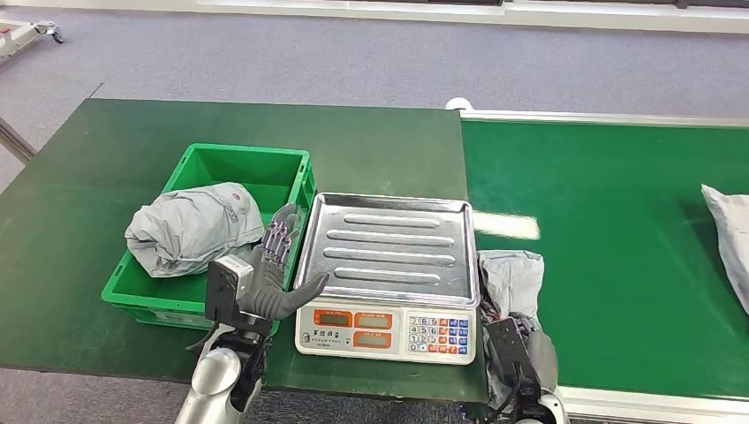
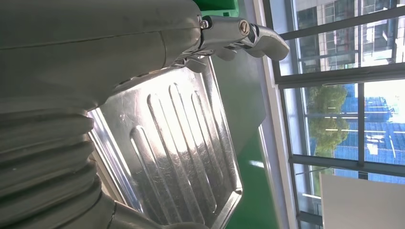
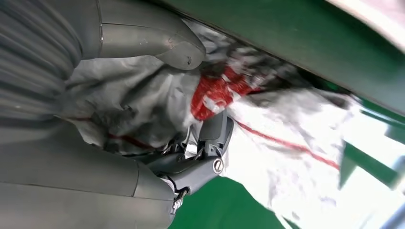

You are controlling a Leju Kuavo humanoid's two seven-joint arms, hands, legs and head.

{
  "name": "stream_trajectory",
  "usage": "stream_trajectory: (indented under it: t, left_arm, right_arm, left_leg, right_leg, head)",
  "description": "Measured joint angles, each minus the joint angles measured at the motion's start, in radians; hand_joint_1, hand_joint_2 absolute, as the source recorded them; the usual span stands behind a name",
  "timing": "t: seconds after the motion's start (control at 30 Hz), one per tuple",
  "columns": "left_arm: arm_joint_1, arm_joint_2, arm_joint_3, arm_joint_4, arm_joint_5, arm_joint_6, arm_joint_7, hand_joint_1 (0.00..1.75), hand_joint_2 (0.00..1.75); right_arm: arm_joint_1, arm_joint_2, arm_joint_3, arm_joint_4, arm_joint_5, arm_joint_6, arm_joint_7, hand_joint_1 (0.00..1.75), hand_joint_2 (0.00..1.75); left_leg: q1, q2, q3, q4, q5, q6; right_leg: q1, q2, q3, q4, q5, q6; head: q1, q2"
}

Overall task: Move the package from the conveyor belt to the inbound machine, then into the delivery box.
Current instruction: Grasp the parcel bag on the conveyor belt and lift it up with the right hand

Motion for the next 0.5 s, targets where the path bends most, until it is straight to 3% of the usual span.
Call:
stream_trajectory:
  t: [0.17,0.37,0.5]
  left_arm:
    - [-0.002,-0.003,0.0,0.0,-0.003,0.0,-0.007,0.0,1.75]
    - [-0.009,-0.015,0.0,0.003,-0.01,0.009,-0.027,0.0,1.75]
    - [-0.011,-0.018,0.0,0.004,-0.007,0.03,-0.04,0.0,1.75]
  right_arm:
    - [-0.01,0.0,-0.002,-0.124,-0.067,-0.069,-0.123,1.75,1.75]
    - [-0.088,-0.002,-0.01,-0.332,-0.131,-0.117,-0.264,1.75,1.75]
    - [-0.207,-0.009,0.01,-0.377,-0.155,-0.122,-0.269,1.75,1.75]
  left_leg:
    - [0.0,0.001,0.0,0.0,0.0,0.0]
    - [0.0,0.001,0.0,0.0,0.001,0.001]
    - [0.0,0.005,0.0,0.001,0.001,0.001]
  right_leg:
    - [0.0,0.0,-0.001,0.0,0.0,0.0]
    - [-0.001,0.001,0.0,0.0,0.002,0.001]
    - [-0.001,0.004,-0.001,0.0,0.004,0.002]
  head:
    - [0.0,0.0]
    - [0.0,0.0]
    - [0.0,0.0]
